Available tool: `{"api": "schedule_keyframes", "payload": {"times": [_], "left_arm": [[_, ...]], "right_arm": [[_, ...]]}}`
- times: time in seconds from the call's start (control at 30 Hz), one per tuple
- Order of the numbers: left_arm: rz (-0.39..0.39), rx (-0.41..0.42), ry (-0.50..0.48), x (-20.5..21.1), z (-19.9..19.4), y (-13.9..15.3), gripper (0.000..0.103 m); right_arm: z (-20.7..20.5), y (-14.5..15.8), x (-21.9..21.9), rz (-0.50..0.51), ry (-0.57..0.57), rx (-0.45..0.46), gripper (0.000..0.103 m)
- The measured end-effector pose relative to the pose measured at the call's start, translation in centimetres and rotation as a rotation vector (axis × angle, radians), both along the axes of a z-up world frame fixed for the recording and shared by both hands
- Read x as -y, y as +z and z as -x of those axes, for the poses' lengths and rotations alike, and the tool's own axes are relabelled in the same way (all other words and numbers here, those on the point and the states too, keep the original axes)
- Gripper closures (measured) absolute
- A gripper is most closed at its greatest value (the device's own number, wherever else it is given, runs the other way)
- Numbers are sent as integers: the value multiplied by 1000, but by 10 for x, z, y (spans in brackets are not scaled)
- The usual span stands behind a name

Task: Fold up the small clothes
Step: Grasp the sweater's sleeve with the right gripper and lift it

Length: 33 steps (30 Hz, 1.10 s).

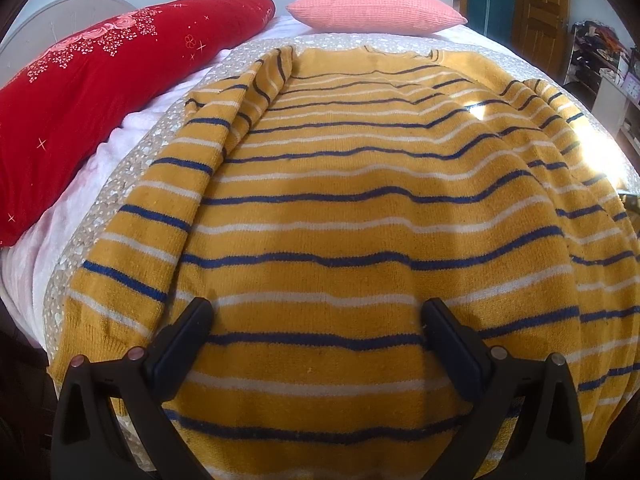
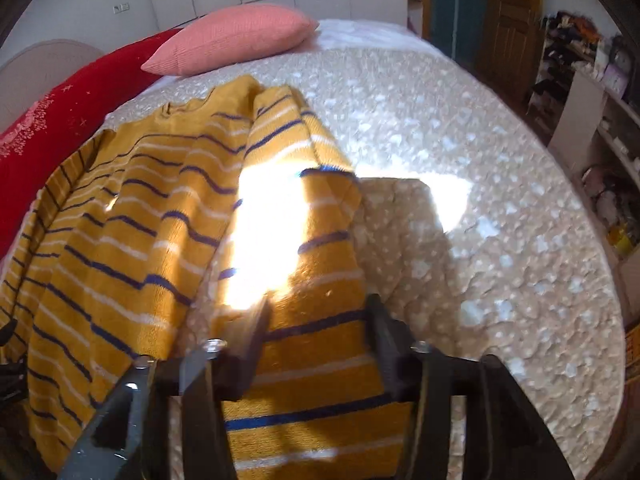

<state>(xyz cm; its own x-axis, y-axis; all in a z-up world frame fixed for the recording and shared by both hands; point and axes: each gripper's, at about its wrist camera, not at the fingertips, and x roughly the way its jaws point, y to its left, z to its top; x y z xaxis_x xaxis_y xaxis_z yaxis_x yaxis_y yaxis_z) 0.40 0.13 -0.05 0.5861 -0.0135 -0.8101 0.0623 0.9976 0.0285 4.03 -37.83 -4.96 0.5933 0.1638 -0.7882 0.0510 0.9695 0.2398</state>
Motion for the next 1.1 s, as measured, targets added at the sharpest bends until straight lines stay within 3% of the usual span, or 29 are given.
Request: {"api": "schedule_keyframes", "payload": {"times": [0.03, 0.13, 0.27, 0.3, 0.37, 0.4, 0.47, 0.5, 0.53, 0.6, 0.67, 0.83, 0.9, 1.03, 1.1], "left_arm": [[0, 1, -1, 0, 0, 0, 0], [17, -1, 3, 0, -1, 1, 0], [-6, 14, 8, -1, 0, 0, 0], [-4, 18, 10, -1, 1, 0, 0], [-9, 12, 13, 1, 1, 1, 0], [-13, 10, 14, 1, 1, 1, 0], [-14, 7, 15, 1, 1, 1, 0], [-15, -2, 15, 1, 2, 1, 0], [-11, -11, 14, 1, 2, 2, 0], [5, -34, 14, -1, 0, 5, 0], [70, -42, 8, -8, 4, 13, 0], [218, -59, -11, -28, 24, 29, 0], [226, -54, -21, -32, 32, 31, 0], [220, -50, -23, -34, 42, 37, 0], [221, -60, -24, -35, 42, 40, 0]], "right_arm": [[3, 4, 5, -45, 9, 8, 96], [10, 22, 35, -156, -16, 30, 96], [14, 32, 89, -25, -242, 48, 96], [11, 27, 108, -12, -311, 72, 93], [8, 20, 133, 11, -422, 28, 90], [11, 18, 141, -30, -443, 30, 89], [24, 24, 136, -129, -403, 85, 81], [27, 31, 121, -155, -360, 83, 69], [29, 34, 104, -189, -308, 81, 63], [38, 36, 64, -261, -184, 76, 63], [46, 25, 27, -332, -80, 40, 63], [60, -6, -42, -343, 48, -2, 63], [65, -8, -58, -365, 67, 23, 63], [78, -9, -77, -521, 175, 47, 63], [89, -13, -81, -506, 159, 41, 63]]}}
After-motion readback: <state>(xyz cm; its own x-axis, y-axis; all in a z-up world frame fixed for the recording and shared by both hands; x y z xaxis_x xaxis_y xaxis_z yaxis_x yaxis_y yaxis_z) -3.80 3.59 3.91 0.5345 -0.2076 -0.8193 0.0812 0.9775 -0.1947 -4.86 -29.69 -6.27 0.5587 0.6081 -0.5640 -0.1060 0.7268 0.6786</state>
